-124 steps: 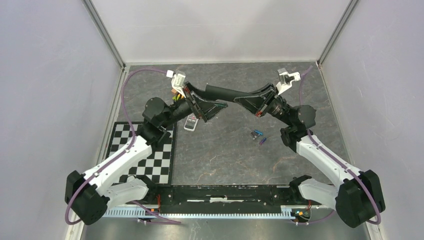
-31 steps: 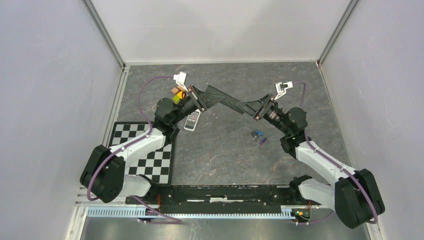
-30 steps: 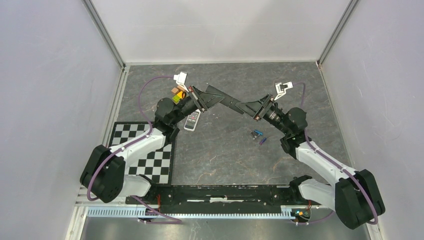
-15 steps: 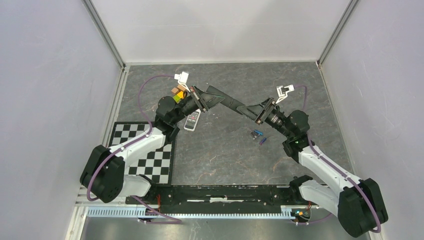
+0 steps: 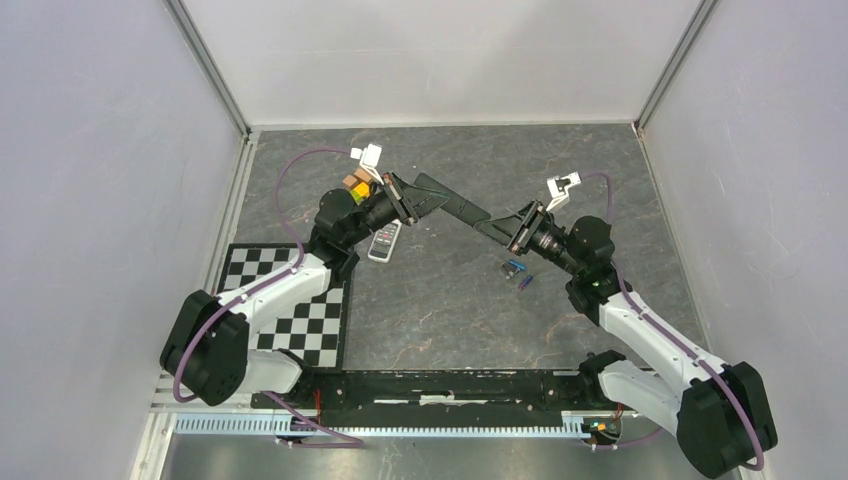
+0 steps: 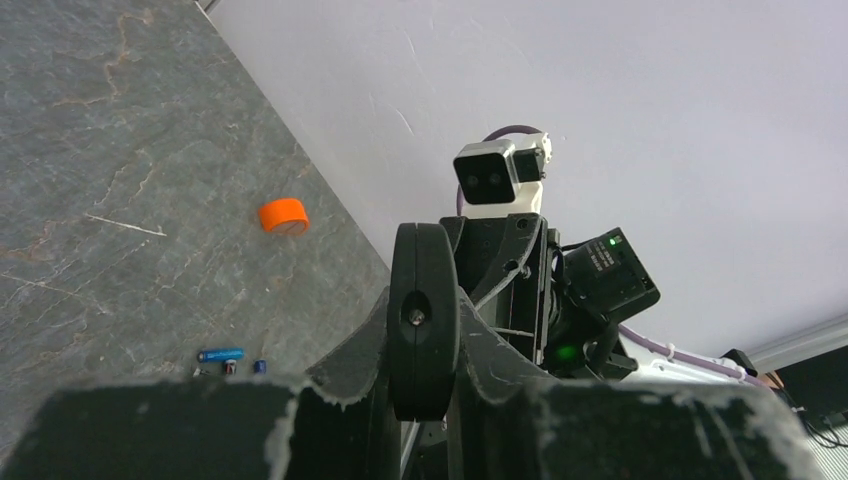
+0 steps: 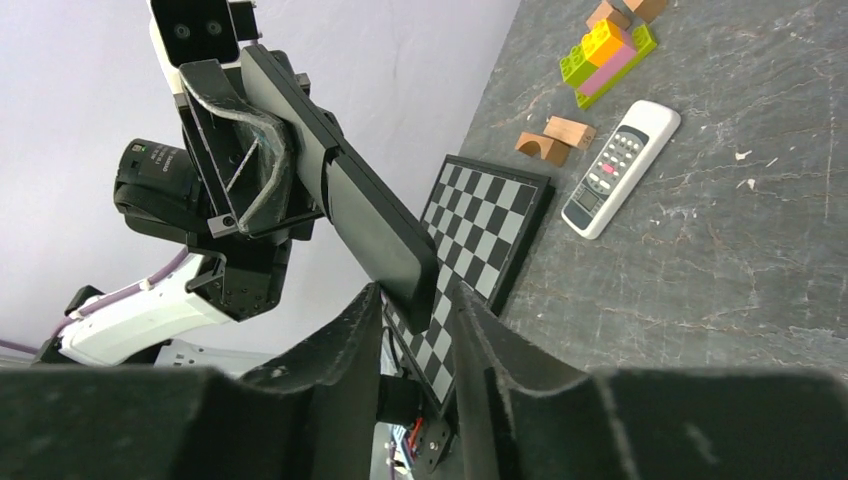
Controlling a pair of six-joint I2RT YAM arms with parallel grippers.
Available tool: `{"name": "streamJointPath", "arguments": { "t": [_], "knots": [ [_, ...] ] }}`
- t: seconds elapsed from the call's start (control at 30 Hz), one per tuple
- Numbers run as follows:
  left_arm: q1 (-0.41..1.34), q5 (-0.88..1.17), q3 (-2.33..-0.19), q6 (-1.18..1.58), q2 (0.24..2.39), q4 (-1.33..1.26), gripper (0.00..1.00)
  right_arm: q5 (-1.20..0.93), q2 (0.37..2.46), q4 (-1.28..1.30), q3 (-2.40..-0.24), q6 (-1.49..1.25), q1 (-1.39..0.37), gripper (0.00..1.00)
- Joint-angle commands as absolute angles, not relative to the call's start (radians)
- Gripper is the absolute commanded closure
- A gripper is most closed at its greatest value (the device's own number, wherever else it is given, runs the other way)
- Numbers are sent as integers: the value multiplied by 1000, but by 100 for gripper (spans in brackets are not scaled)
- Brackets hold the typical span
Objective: Load the batteries into the remote control
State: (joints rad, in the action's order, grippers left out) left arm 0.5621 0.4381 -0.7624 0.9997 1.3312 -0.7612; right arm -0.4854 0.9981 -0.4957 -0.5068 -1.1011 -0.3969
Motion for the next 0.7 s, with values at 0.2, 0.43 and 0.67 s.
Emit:
{"name": "streamJointPath", "arguments": {
  "t": [0.2, 0.43, 0.67],
  "knots": [
    [558, 425, -789, 951, 1320, -796, 98, -441, 969, -460, -537, -1056, -396, 79],
    [559, 431, -773, 911, 1330, -769, 98, -423, 951, -430, -527, -1034, -397, 86],
    [559, 426, -762, 896, 1338, -755, 98, -433, 947, -543, -478, -1068, -397, 100]
  ]
}}
